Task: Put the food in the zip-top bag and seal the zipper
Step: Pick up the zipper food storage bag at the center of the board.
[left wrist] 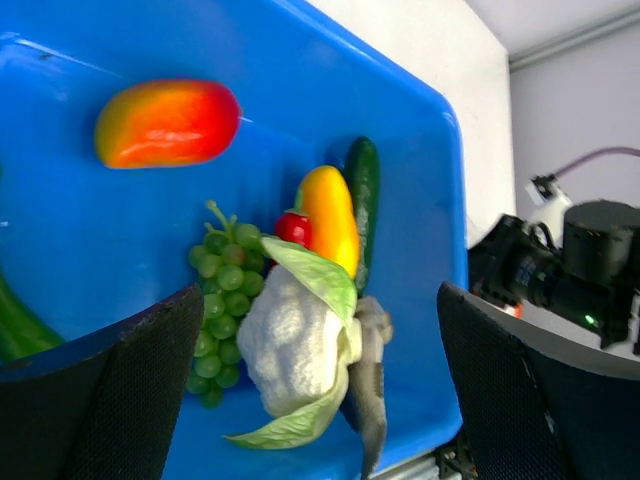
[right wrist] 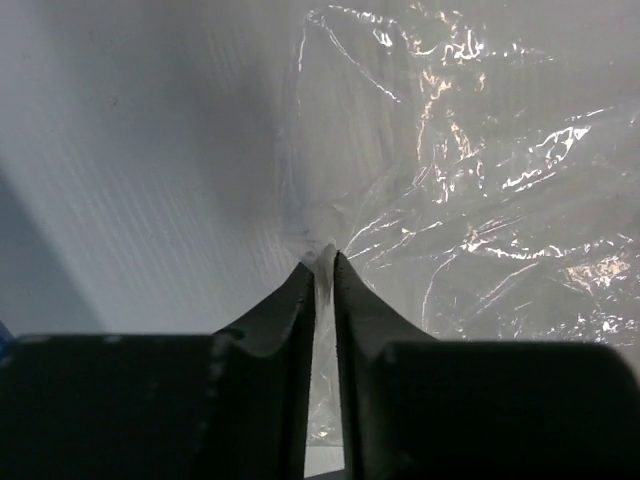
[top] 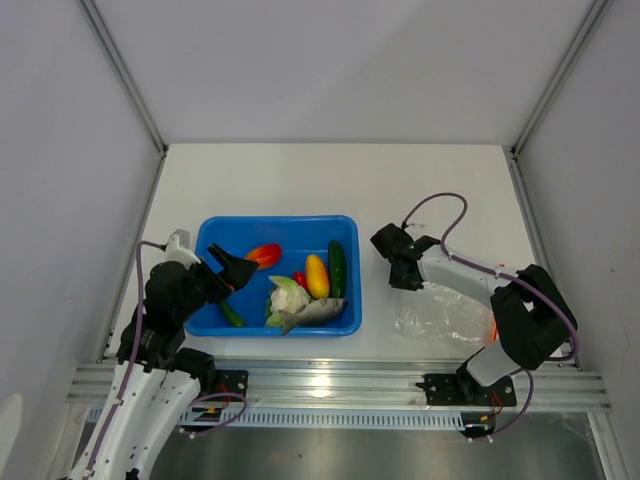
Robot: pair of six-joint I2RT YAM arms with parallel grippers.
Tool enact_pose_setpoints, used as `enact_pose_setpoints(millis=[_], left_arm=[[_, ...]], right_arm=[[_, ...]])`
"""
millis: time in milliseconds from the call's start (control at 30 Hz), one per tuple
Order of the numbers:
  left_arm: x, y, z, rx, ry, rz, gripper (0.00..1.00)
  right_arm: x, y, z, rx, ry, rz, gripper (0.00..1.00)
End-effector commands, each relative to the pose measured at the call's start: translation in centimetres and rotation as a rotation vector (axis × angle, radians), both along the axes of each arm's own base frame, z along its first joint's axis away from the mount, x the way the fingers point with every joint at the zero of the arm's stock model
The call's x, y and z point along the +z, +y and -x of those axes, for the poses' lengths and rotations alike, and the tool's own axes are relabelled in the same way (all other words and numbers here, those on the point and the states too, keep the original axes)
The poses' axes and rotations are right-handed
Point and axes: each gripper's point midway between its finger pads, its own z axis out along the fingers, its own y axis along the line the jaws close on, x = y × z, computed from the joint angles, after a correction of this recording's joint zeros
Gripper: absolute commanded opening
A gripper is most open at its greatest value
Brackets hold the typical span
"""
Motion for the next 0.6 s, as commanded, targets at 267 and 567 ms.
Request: enact_pose_setpoints(millis=[267,567], left_arm=[[4.3,-4.9,0.9,-0.298,-0.226,0.16,0.8],[5.7,-8.3,2.7,-0.553,-0.33,0.268,0.8]], right_arm=[[8.3,0.3,-3.0,0.044,-0.207,-0.144,0.0],[20.6,4.4,-3.0,0.118,-0.442,-0.52,0.0]])
